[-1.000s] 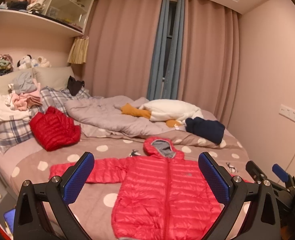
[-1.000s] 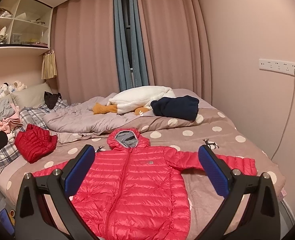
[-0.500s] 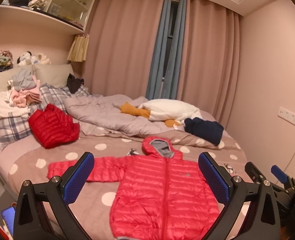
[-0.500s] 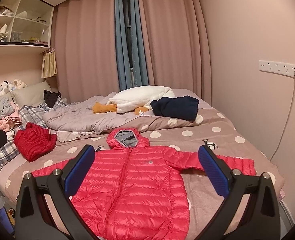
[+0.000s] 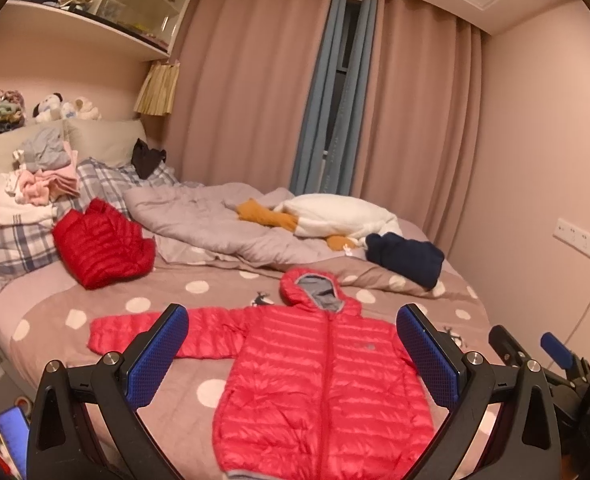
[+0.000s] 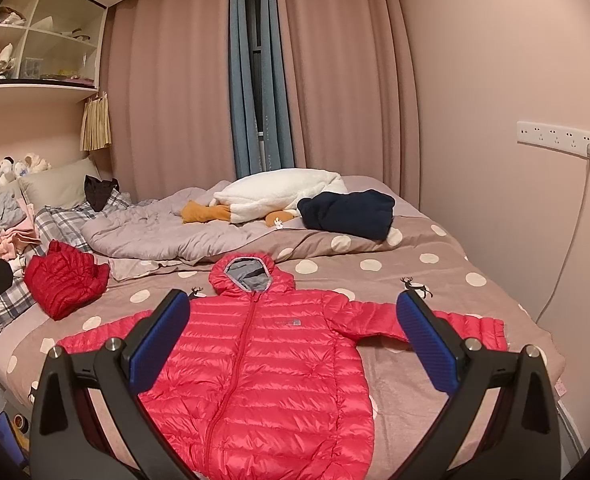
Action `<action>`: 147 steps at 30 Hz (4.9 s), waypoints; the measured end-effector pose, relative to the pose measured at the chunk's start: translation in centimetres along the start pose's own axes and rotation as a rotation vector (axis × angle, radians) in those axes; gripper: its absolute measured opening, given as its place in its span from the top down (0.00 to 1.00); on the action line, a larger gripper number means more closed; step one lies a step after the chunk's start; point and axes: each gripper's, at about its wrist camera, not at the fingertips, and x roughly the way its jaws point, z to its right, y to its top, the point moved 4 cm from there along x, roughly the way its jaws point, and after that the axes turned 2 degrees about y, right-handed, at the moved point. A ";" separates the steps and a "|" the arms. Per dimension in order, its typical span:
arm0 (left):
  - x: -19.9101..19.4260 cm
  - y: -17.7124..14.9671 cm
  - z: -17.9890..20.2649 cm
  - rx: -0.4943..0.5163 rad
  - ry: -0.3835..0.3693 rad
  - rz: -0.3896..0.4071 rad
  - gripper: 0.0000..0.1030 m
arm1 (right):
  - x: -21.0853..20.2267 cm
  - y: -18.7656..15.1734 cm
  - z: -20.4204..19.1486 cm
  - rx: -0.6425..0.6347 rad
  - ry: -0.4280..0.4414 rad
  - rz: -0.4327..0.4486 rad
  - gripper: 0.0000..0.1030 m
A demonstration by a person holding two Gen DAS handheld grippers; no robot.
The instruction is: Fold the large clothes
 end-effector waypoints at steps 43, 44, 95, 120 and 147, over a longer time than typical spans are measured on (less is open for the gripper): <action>21.4 -6.8 -14.7 -0.404 0.081 -0.387 0.01 | 16.8 -7.3 12.4 0.349 -0.034 -0.285 0.00; 22.4 -7.7 -15.9 -0.437 0.097 -0.407 0.02 | 17.5 -8.0 13.6 0.384 -0.055 -0.302 0.00; 28.1 -16.7 -36.2 -0.972 0.309 -0.430 0.56 | 16.6 -17.3 39.2 1.101 -0.313 -0.138 0.50; 28.8 -9.5 -29.9 -0.376 0.627 -0.345 0.78 | 28.8 0.5 4.2 0.348 0.205 -0.211 0.90; 27.8 -8.3 -27.2 -0.269 0.654 -0.321 0.78 | 35.8 -7.5 2.0 0.052 -0.161 -0.472 0.34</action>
